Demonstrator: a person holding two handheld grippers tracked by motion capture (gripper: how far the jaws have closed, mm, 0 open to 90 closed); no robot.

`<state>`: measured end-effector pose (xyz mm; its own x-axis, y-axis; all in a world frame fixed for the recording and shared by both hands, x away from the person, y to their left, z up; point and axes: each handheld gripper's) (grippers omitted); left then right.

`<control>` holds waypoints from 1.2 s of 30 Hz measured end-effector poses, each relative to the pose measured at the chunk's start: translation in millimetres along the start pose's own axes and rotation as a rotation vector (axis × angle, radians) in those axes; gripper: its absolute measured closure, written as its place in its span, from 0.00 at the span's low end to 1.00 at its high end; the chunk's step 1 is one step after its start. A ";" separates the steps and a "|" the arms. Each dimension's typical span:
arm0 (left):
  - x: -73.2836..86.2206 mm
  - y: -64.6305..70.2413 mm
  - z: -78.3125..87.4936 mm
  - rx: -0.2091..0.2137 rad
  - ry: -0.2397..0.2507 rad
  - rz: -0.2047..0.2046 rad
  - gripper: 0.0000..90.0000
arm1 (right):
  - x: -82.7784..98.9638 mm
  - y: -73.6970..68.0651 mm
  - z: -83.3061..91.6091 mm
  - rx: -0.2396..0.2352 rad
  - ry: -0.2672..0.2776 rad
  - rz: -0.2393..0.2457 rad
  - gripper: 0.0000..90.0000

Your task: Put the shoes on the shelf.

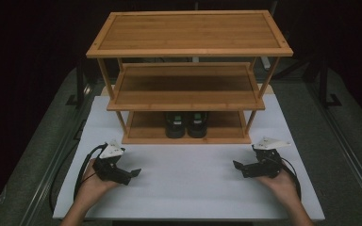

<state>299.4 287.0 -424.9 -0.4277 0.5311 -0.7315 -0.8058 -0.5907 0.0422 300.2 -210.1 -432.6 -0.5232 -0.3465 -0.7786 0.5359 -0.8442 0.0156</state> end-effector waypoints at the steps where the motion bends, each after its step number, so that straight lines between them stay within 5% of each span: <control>1: 5.0 0.6 3.5 -0.005 0.001 0.005 0.00 | 3.6 0.9 2.6 0.011 -0.004 0.005 0.02; 20: 70.0 5.2 37.4 -0.063 -0.048 0.060 0.00 | 62.7 9.9 39.3 0.068 -0.098 -0.019 0.03; 36: 72.1 4.1 37.7 -0.052 -0.047 0.074 0.00 | 63.4 7.8 37.1 0.079 -0.116 -0.009 0.02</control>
Point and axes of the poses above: each handheld gripper's, and its own axes: z roughly backward along the jaws, x roughly out of its underside, y roughly to its right, and after that the axes turned 6 degrees about x, right-handed
